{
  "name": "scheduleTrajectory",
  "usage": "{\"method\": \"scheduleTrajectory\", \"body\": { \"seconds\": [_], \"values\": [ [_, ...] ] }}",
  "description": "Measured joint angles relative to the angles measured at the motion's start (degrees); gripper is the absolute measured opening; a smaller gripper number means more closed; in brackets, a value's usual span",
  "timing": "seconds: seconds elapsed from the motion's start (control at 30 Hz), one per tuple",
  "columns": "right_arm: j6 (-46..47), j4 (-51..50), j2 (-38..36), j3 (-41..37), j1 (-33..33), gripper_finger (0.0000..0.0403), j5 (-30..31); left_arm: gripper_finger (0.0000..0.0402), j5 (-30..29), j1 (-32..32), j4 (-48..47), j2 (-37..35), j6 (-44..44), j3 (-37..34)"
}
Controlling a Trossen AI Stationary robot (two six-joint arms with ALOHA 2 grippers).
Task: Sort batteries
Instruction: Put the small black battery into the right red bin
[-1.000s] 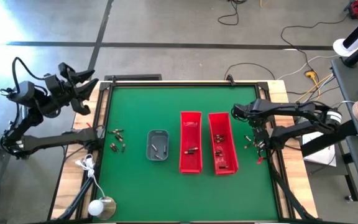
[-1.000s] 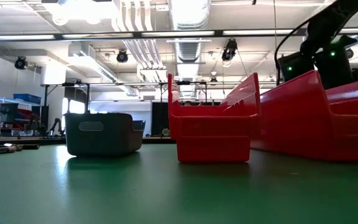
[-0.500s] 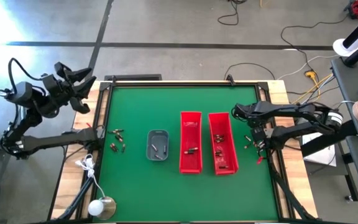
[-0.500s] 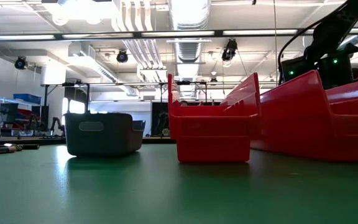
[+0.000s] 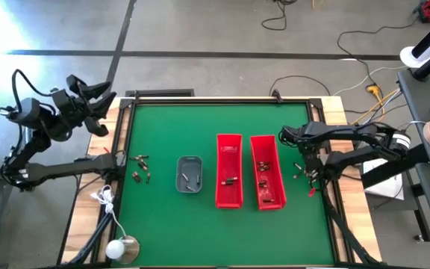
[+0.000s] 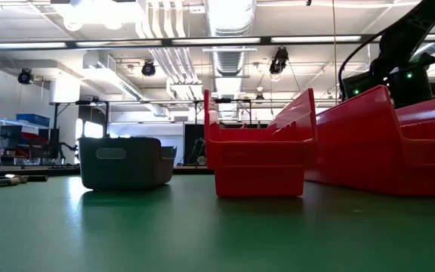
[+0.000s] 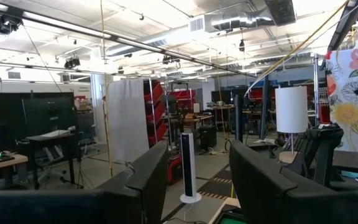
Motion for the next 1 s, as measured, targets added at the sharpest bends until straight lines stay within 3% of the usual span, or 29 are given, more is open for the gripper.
{"method": "scheduleTrajectory", "body": {
  "seconds": [0.23, 0.67, 0.9, 1.0],
  "values": [
    [-0.8, 0.2, 0.0, 0.0, 0.0, 0.0034, 0.1, 0.0151, 0.0, 0.0, -0.4, 0.0, -0.2, 0.0],
    [-1.7, 0.3, 0.0, 0.9, 0.0, 0.0035, 0.3, 0.0151, 0.1, 0.0, -0.6, 0.0, -0.2, 0.0],
    [-11.5, 0.4, -2.0, 4.6, 1.2, 0.0034, 0.7, 0.0151, 0.1, 0.0, -0.7, -0.2, -0.9, 0.0],
    [-20.4, 0.3, -3.5, 7.4, 2.2, 0.0034, 0.2, 0.0151, 0.1, 0.0, -0.7, -0.2, -1.1, 0.0]
  ]
}}
